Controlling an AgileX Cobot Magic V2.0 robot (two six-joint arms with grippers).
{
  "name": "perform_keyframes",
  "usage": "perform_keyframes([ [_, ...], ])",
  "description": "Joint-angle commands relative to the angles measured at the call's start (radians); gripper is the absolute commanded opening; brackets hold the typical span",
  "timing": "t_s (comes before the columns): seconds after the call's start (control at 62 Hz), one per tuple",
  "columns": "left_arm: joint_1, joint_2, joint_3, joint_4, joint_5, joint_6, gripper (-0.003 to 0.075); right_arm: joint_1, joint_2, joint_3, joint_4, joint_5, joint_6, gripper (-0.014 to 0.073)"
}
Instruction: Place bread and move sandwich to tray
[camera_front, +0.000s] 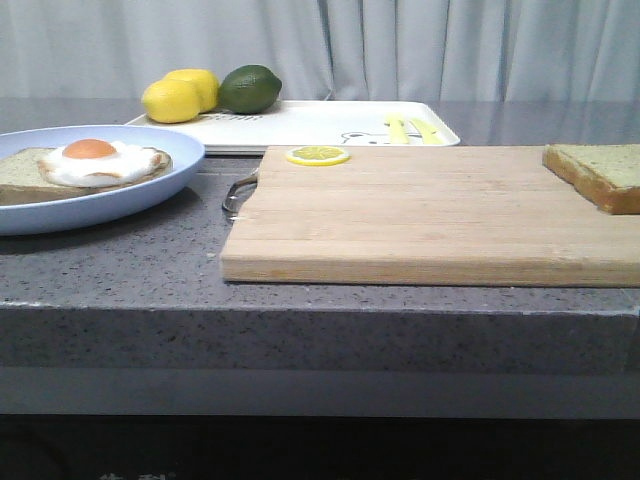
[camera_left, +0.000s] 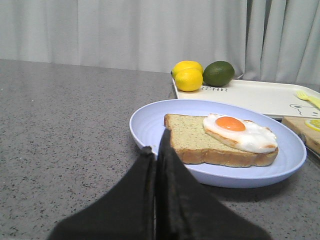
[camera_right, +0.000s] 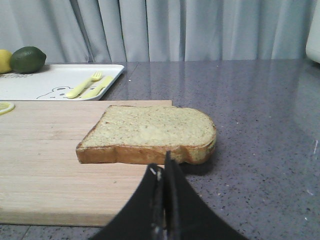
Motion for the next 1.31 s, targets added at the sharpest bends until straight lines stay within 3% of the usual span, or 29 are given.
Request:
perform_keyframes([
  [0.0, 0.003, -0.022, 0.001, 0.000, -0.077, -0.010, -0.0020, -0.003, -0.019, -0.004, -0.013, -0.085, -0.005, -0.0069],
  [0.693, 0.003, -0.022, 0.001, 0.000, -0.079, -0.010, -0.0020, -0.003, -0.019, -0.004, -0.013, -0.089, -0.005, -0.0069],
  [0.854, 0.003, -0.022, -0.009, -0.002, -0.139, -0.010, -0.0020, -0.003, -0.019, -0.010, -0.011, -0.117, -0.005, -0.0069],
  [1.128, 0.003, -0.020, -0.185, -0.002, -0.148, -0.010, -0.0020, -0.003, -0.018, -0.227, -0.008, 0.004, -0.005, -0.0069],
  [1.29, 0.003, 0.022, -0.378, -0.002, -0.004, -0.010, -0.0020, -0.003, 0.033, -0.423, -0.017, 0.112, -0.005, -0.0069],
])
